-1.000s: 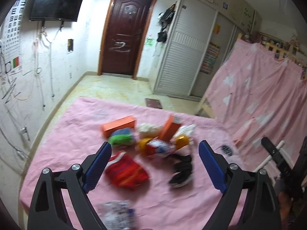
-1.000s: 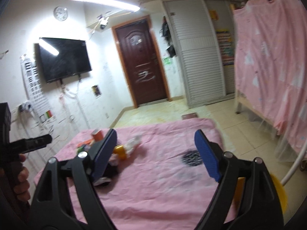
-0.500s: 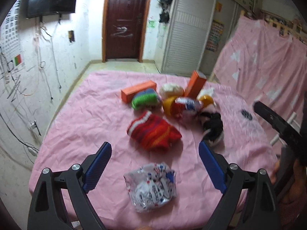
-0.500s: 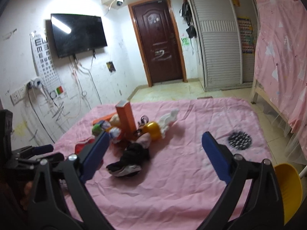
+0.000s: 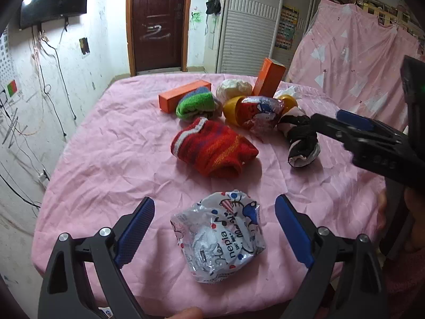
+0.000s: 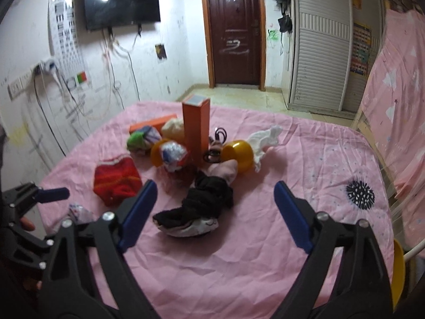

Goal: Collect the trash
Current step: 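Grasp the clear printed plastic wrapper with the left tool while the right tool grasps the black sock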

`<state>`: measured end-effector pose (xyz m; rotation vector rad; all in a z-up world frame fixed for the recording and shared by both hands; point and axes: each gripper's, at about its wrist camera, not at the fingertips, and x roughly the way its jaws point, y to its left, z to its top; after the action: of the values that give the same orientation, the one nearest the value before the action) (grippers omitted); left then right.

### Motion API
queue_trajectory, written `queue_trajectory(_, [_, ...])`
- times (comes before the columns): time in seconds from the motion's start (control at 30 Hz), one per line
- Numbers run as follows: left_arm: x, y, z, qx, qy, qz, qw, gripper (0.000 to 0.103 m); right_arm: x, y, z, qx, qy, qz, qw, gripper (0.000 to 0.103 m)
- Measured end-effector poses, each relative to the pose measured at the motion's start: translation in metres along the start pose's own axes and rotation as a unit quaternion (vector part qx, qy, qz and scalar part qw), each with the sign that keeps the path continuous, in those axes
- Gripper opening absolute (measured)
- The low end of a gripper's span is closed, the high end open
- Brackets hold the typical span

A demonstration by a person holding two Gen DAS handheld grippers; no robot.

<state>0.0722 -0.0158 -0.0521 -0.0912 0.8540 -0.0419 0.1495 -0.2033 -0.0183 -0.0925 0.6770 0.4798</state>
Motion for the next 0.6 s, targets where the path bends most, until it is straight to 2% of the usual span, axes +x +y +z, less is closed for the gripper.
queue_trajectory(0.07, [0.002, 0.001, -0.001, 0.002, 0.003, -0.001, 1.0000, 0.082, 0.007, 0.005, 0.001, -0.012, 0.013, -0.012, 1.000, 0.076])
queue_trajectory(0.1, [0.003, 0.002, -0.002, 0.003, 0.005, -0.002, 1.0000, 0.074, 0.011, 0.008, 0.002, -0.016, 0.021, -0.013, 1.000, 0.075])
queue_trajectory(0.2, [0.010, 0.006, -0.004, 0.000, 0.014, -0.010, 0.9999, 0.065, 0.022, 0.012, 0.001, -0.027, 0.041, -0.018, 0.999, 0.075])
queue_trajectory(0.4, [0.009, 0.005, -0.006, 0.010, -0.002, -0.010, 0.9999, 0.048, 0.036, 0.015, 0.002, -0.036, 0.064, -0.027, 0.997, 0.074])
queue_trajectory(0.53, [0.007, 0.010, -0.005, 0.003, -0.013, -0.003, 0.9999, 0.040, 0.040, 0.015, 0.003, -0.036, 0.072, -0.031, 0.996, 0.073])
queue_trajectory(0.6, [0.006, 0.012, -0.004, -0.001, -0.017, -0.001, 0.9999, 0.038, 0.042, 0.016, 0.003, -0.036, 0.076, -0.032, 0.996, 0.063])
